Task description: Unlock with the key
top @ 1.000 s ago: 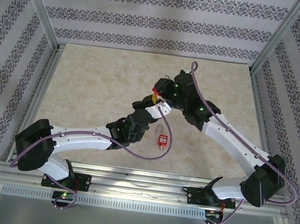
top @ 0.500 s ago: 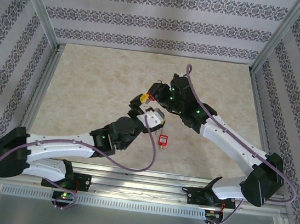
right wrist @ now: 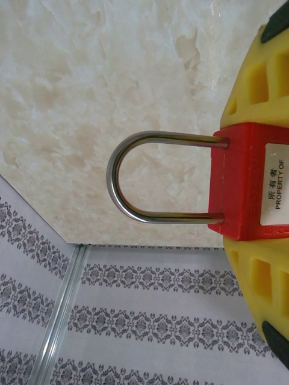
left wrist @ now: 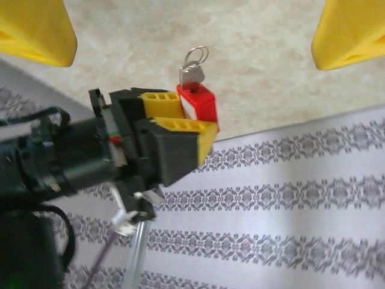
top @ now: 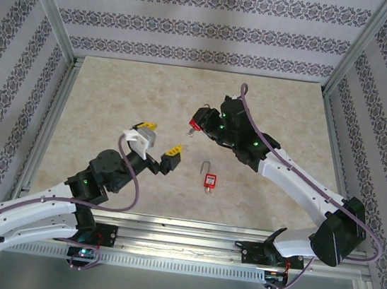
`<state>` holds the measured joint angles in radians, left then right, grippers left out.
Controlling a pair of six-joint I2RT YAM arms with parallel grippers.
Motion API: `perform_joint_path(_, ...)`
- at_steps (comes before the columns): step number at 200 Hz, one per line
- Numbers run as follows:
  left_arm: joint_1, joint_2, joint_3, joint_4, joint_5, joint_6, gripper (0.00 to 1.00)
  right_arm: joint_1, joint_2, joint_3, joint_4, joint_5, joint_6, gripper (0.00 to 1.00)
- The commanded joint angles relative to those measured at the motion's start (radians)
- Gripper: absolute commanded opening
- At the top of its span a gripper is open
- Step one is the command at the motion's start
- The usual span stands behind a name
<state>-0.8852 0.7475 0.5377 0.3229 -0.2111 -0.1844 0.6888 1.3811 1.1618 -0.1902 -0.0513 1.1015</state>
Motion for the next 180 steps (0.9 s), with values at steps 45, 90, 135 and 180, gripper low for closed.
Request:
perform_joint_path(45, 0.085, 0.183, 0.018, 0.089, 0.296, -0.450, 1.00, -0.008, -0.004, 0.000, 0.043, -0.019, -0.006, 0.03)
perform_joint_path(90, 0.114, 0.300, 0.045, 0.217, 0.318, -0.515, 0.96, -0.003, -0.006, -0.005, 0.041, -0.021, -0.008, 0.03)
perform_joint_path(135, 0.148, 0.377, 0.067, 0.257, 0.336, -0.562, 0.89, 0.005, -0.008, -0.011, 0.050, -0.022, -0.002, 0.03)
perform_joint_path(180, 0.180, 0.440, 0.073, 0.350, 0.353, -0.588, 0.79, 0.019, -0.014, -0.017, 0.056, -0.016, 0.004, 0.03)
